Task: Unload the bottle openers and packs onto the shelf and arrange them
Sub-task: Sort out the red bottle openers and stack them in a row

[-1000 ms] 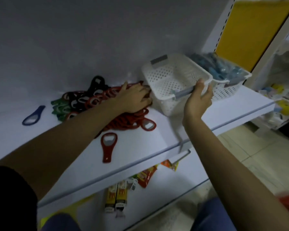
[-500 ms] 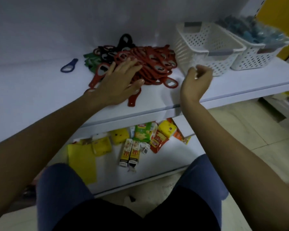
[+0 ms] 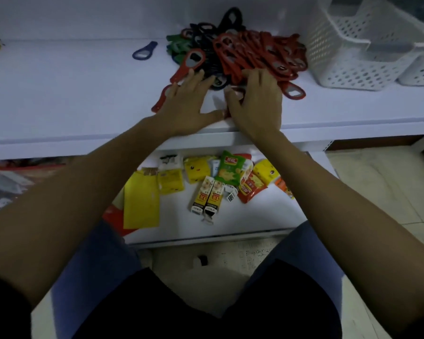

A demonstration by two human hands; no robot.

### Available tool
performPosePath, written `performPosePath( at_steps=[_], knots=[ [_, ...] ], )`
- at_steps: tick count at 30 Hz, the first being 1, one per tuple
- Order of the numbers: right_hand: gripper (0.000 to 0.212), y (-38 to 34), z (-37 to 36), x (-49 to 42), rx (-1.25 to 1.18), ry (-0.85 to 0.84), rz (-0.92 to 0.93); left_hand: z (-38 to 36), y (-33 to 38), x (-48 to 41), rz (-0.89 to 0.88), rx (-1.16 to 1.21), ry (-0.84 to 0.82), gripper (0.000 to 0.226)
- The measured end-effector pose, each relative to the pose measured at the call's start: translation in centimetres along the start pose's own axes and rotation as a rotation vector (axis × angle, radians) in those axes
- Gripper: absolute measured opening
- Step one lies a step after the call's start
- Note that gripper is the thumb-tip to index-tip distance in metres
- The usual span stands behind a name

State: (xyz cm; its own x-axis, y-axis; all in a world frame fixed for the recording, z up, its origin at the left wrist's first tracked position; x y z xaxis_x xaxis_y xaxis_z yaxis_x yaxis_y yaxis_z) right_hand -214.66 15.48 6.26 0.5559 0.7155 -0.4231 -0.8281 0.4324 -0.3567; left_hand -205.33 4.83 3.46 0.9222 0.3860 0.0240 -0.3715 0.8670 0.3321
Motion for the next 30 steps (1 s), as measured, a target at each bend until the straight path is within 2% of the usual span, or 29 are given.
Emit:
performPosePath(
  at_steps=[3, 7, 9, 12, 17, 23, 30],
  knots=[
    [0.061, 0.6, -1.6, -0.9, 0.127, -0.124, -0.062, 0.5, -0.2, -0.1, 0.003, 0.026, 0.058, 0.083],
    [0.079, 2.0, -2.5, -2.4, 0.044, -0.244, -0.219, 0.3, -0.2, -0.2, 0.016, 0.030, 0.072, 0.080],
    [0.084, 1.8, -2.8, -3.3, 0.016, -0.299, -0.228, -0.2, -0.4, -0.6, 0.017, 0.015, 0.035, 0.078],
    [0.084, 1.4, -3.1, -4.1, 0.017, -0.319, -0.196, 0.6, -1.6, -2.1, -0.022, 0.047, 0.002, 0.073],
    [0.079, 2.4, -3.7, -3.4, 0.017, -0.289, -0.206, 3.4, -2.7, -3.8, -0.146, 0.117, 0.104, 0.065],
    [0.078, 2.3, -4.1, -3.2, 0.055, -0.324, -0.207, 2.6, -3.5, -3.3, -0.110, 0.135, 0.191, 0.069],
    [0.076, 1.7, -4.0, -3.1, 0.062, -0.319, -0.211, 1.8, -3.4, -3.5, -0.154, 0.110, 0.164, 0.064]
  ],
)
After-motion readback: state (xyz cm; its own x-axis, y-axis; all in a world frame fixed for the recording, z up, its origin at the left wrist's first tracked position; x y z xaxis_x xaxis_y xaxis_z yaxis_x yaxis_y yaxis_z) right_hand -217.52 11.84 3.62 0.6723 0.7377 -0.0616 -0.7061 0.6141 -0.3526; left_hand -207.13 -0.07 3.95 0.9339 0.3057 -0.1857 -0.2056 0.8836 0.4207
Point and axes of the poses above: each hand's wrist, its own x-axis away from the middle knuckle, its own z-axis out of the back of the hand, y = z × x, the point moved 8 cm from there along -x, towards the middle knuckle, and after that the axes turned 11 degrees about -y, right-handed, at the moved point
